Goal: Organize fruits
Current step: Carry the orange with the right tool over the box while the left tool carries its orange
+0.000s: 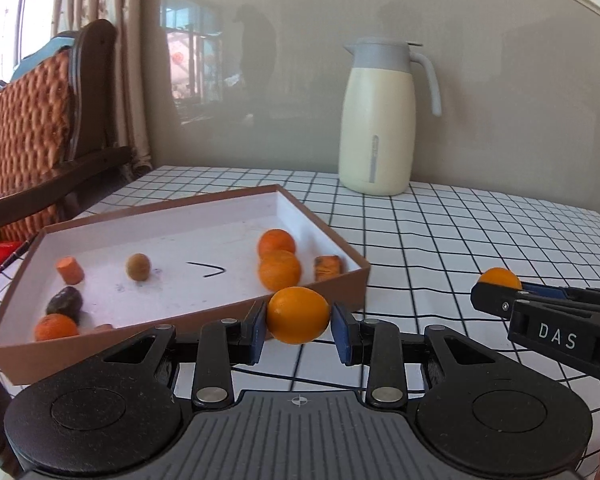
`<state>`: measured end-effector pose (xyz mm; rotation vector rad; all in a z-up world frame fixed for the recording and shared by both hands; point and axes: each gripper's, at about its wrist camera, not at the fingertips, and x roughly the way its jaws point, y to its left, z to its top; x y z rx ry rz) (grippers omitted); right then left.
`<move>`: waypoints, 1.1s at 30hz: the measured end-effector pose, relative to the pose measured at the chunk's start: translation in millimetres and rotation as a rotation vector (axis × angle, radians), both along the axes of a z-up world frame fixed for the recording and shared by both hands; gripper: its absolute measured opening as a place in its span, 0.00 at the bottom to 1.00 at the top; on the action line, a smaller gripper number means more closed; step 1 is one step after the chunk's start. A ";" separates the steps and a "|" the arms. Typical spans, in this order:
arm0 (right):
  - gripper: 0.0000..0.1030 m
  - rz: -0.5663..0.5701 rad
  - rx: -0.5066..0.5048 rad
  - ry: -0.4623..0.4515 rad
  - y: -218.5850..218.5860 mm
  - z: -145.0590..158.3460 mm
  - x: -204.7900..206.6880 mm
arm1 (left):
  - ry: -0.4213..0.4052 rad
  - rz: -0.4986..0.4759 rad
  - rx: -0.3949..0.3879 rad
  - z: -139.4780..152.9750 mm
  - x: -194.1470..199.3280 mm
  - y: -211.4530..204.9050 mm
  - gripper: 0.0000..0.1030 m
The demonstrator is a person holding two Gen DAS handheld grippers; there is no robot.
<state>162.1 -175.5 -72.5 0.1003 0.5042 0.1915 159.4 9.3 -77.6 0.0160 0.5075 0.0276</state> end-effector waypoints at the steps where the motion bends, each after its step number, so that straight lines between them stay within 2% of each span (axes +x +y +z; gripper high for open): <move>1: 0.24 0.014 0.000 -0.003 6.5 1.8 -1.1 | -0.006 0.016 0.003 2.4 -2.9 7.4 0.34; 16: 0.24 0.184 0.002 -0.066 83.3 31.3 -1.6 | -0.067 0.187 0.005 21.0 -24.2 86.1 0.34; 33: 0.24 0.254 -0.020 -0.104 121.8 43.6 15.1 | -0.095 0.266 0.012 29.4 -9.9 126.2 0.34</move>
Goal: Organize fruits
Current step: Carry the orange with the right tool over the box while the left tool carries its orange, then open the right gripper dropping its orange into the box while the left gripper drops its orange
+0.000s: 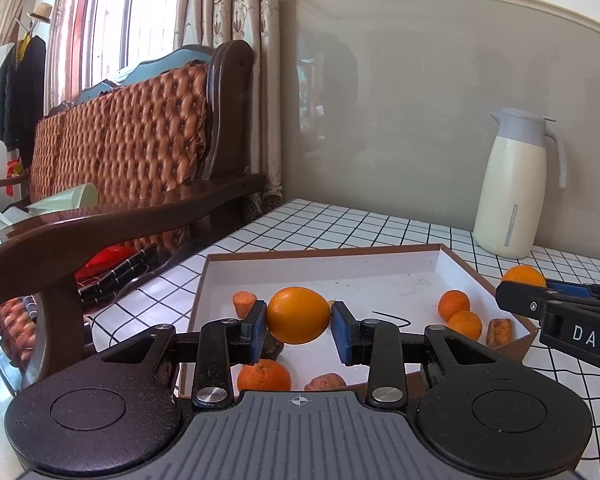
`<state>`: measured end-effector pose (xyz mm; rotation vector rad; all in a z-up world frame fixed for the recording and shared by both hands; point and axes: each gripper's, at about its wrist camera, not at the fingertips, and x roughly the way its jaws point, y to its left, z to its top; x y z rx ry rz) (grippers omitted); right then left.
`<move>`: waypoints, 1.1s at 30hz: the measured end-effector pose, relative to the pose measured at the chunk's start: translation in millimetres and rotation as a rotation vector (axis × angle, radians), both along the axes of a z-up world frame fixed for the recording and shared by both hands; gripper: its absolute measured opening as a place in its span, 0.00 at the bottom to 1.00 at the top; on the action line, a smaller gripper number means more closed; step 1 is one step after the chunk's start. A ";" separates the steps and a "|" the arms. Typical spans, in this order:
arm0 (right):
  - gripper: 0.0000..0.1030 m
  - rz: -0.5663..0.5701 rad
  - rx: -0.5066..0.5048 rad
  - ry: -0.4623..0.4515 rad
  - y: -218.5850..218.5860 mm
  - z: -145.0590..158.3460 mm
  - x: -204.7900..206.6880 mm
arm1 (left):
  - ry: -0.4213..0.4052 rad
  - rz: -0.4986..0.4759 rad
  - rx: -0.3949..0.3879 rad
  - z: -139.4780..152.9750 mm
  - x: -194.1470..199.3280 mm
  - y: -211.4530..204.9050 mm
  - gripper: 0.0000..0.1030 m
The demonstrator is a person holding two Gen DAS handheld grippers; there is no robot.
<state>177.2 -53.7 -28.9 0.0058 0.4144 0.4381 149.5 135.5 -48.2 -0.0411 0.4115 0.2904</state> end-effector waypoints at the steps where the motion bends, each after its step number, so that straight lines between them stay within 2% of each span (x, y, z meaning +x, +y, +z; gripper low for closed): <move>1: 0.24 0.002 -0.003 0.000 1.7 -0.2 1.7 | -0.001 0.004 -0.003 0.1 1.5 1.8 0.34; 22: 0.24 0.009 -0.034 0.023 21.3 -12.9 54.4 | 0.035 0.065 -0.007 -15.0 49.1 35.3 0.34; 33: 0.25 0.012 -0.042 0.052 32.4 -21.0 89.3 | 0.066 0.091 -0.034 -25.6 78.4 46.6 0.34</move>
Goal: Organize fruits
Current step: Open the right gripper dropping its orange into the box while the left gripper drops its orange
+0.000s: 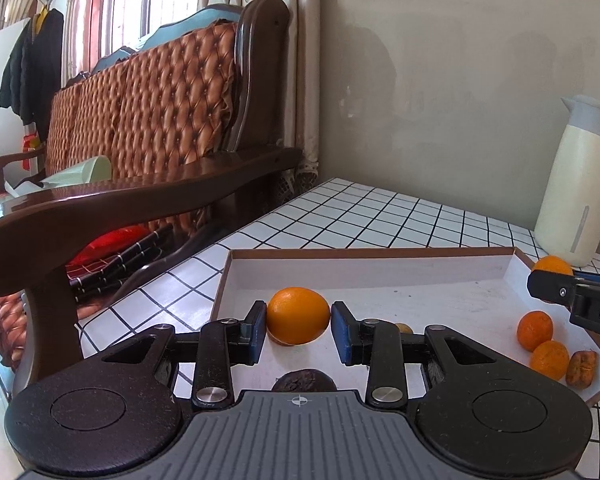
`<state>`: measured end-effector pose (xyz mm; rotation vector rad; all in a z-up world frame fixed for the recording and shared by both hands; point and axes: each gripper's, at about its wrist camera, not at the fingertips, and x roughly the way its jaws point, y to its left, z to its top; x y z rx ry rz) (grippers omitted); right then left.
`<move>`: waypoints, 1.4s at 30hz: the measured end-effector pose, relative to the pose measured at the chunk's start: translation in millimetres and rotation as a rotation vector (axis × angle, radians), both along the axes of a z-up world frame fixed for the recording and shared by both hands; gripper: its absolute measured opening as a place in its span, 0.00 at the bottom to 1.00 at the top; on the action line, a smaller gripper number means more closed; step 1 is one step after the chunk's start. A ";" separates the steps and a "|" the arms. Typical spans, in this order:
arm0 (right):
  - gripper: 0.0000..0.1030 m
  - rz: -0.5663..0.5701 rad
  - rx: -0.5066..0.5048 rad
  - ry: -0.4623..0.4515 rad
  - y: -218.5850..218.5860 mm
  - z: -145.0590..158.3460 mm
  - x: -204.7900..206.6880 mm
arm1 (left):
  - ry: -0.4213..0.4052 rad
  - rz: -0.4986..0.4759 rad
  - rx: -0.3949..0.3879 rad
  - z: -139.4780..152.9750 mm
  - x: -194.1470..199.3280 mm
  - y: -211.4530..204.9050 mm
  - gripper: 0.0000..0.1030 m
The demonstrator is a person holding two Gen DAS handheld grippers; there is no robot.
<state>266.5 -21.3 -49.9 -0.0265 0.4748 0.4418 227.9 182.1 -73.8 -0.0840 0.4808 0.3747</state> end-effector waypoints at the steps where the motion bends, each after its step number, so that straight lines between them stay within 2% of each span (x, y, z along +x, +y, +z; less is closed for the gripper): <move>1: 0.28 -0.004 -0.001 0.005 0.4 -1.4 3.0 | 0.006 -0.002 0.000 -0.7 4.5 1.7 0.35; 2: 0.46 -0.014 -0.002 0.008 0.9 -2.1 5.8 | 0.018 -0.004 0.003 -1.3 8.6 1.6 0.41; 3: 0.62 -0.032 0.002 0.000 0.3 -1.7 7.3 | 0.030 0.002 0.006 -1.4 12.6 1.3 0.79; 4: 0.93 -0.061 0.017 -0.023 -2.0 0.2 6.7 | 0.031 0.022 0.017 -0.4 14.0 0.6 0.99; 6: 0.94 -0.109 0.037 -0.108 -7.9 8.3 -1.2 | -0.023 0.069 0.088 6.9 8.5 -4.6 1.00; 8: 0.94 -0.115 0.057 -0.134 -13.9 15.3 -3.1 | -0.051 0.067 0.088 15.0 5.1 -4.2 1.00; 16: 0.94 -0.093 0.072 -0.106 -23.3 23.5 -9.0 | -0.051 0.078 0.086 29.3 -3.6 -5.4 1.00; 28: 0.94 -0.082 0.071 -0.127 -33.7 49.7 -48.4 | -0.077 0.058 0.076 57.2 -42.5 -25.3 1.00; 35: 0.94 -0.071 0.072 -0.134 -46.9 64.3 -89.7 | -0.103 0.036 0.077 77.4 -79.3 -46.1 1.00; 42: 0.94 -0.070 0.085 -0.162 -69.6 82.1 -147.9 | -0.122 -0.013 0.074 97.9 -130.4 -77.6 1.00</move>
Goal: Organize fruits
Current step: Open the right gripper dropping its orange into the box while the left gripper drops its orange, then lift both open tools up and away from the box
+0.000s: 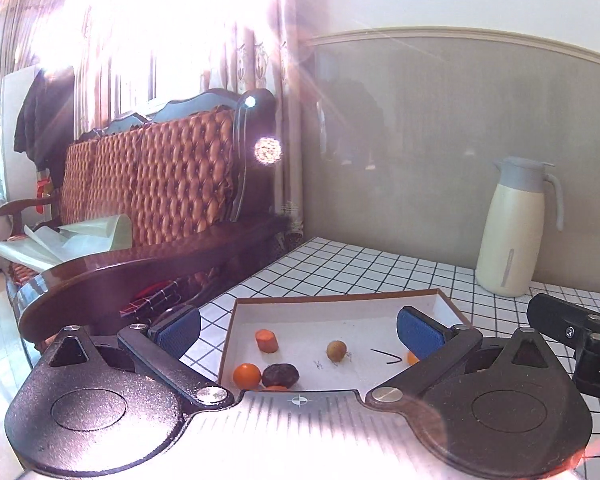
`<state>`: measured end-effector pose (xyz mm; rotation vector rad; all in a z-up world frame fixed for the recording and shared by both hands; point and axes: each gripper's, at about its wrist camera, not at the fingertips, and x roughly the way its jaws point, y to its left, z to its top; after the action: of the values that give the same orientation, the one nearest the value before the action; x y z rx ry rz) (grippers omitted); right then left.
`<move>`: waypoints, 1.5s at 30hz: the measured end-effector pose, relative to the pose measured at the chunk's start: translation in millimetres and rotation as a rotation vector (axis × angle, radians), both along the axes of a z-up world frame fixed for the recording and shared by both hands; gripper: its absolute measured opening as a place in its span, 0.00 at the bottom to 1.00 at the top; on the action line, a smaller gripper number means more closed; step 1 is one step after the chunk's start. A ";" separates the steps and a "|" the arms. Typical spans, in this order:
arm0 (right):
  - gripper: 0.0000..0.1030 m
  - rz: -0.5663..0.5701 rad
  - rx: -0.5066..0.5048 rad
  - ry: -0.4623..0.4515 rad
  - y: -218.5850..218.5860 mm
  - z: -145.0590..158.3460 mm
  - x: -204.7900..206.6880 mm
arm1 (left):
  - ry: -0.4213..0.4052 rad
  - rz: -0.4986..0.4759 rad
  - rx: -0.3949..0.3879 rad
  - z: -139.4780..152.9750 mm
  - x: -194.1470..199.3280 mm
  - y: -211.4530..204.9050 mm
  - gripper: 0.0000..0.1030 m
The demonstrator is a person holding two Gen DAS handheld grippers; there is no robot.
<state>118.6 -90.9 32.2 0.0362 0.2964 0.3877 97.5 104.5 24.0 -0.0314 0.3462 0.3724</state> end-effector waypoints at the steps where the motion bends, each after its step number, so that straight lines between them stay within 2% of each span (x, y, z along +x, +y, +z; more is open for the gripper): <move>1: 0.94 -0.003 -0.002 -0.007 -2.6 2.2 -7.8 | -0.004 -0.003 -0.003 2.4 -8.7 -3.7 1.00; 8: 0.94 -0.029 0.008 -0.044 -22.8 13.2 -59.2 | -0.023 -0.028 0.001 11.4 -60.7 -22.7 1.00; 15: 0.94 -0.038 0.007 -0.056 -32.6 13.5 -83.1 | -0.027 -0.046 0.018 18.2 -87.7 -35.4 1.00; 23: 0.94 -0.054 0.018 -0.045 -38.4 15.0 -83.4 | 0.019 -0.076 0.041 14.1 -88.7 -43.9 1.00; 35: 0.94 -0.054 0.008 -0.010 -25.2 0.4 -73.1 | 0.029 -0.058 0.000 2.9 -80.2 -32.9 1.00; 45: 0.94 -0.052 -0.004 0.001 -21.3 -2.7 -73.1 | 0.025 -0.052 0.000 -0.1 -78.1 -28.8 1.00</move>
<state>45.5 -112.2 29.5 0.0400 0.2963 0.3351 19.4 75.7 23.9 -0.0172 0.3714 0.3212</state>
